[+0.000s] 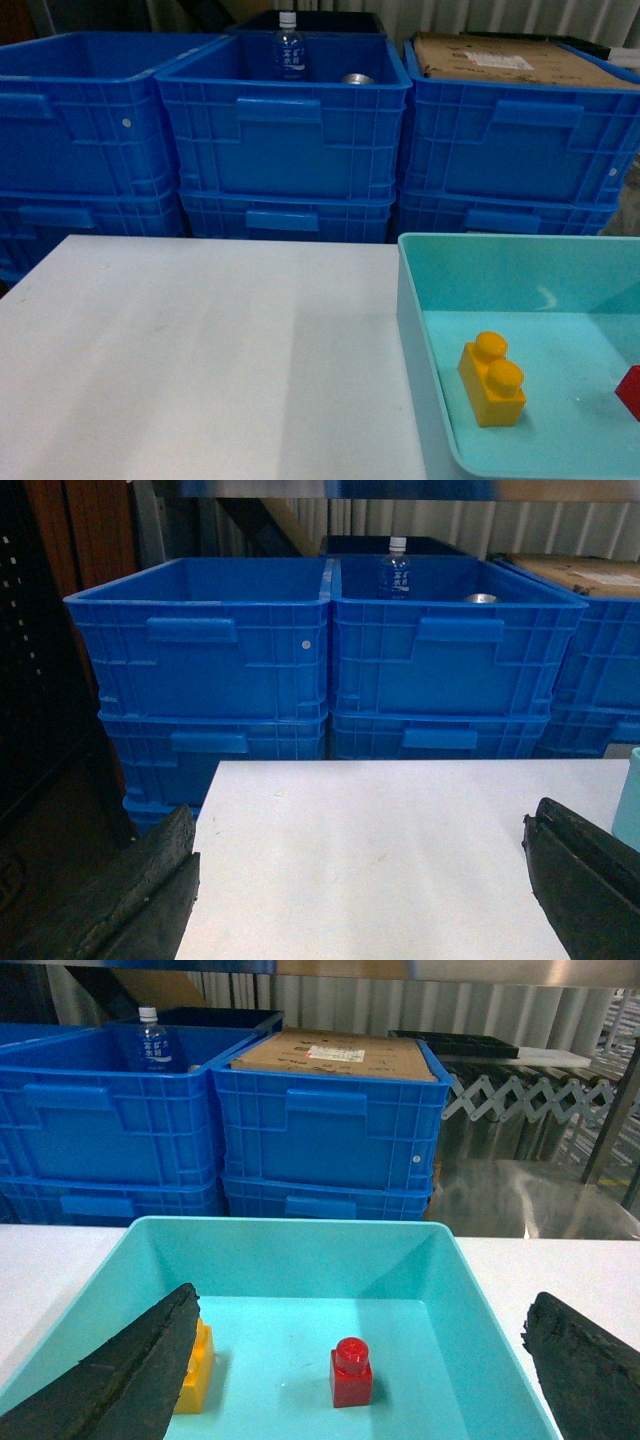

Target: Pick red block from blue box to shelf

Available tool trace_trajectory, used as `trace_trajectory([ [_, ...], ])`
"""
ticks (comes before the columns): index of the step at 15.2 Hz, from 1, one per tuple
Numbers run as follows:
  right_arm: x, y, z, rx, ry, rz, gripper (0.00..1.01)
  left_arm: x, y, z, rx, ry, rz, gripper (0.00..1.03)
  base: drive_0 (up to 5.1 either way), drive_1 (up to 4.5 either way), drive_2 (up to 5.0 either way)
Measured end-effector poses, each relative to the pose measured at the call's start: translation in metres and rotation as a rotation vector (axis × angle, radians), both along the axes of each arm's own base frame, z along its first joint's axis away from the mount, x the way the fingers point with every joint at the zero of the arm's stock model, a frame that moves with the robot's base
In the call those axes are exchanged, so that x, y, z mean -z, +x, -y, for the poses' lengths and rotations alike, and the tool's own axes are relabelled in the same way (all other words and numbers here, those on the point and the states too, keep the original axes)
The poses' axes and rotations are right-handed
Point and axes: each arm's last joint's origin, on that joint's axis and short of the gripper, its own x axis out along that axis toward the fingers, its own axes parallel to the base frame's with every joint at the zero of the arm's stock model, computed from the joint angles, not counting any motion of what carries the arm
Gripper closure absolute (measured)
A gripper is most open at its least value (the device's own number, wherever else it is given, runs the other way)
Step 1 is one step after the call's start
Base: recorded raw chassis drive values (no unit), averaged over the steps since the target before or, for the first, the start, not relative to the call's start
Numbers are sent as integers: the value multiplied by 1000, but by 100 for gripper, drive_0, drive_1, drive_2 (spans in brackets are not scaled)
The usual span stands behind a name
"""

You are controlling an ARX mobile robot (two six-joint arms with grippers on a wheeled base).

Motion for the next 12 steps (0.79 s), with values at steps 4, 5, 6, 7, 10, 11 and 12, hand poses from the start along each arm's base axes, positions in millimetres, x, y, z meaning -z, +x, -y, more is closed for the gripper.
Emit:
trace_trajectory([
  [4,0,0,0,0,0,0,3,0,0,0,0,0,0,5,0,0,0],
  [5,0,0,0,0,0,0,3,0,0,0,0,0,0,5,0,0,0],
  [6,0,0,0,0,0,0,3,0,0,0,0,0,0,5,0,0,0],
  [7,0,0,0,0,0,0,3,0,0,0,0,0,0,5,0,0,0],
  [10,-4,3,0,-3,3,29,3,0,0,0,0,0,0,5,0,0,0],
  [11,-4,10,0,-2,8,19,3,0,0,0,0,0,0,5,0,0,0],
  [12,-4,18,1,5,9,8,3,0,0,0,0,0,0,5,0,0,0],
])
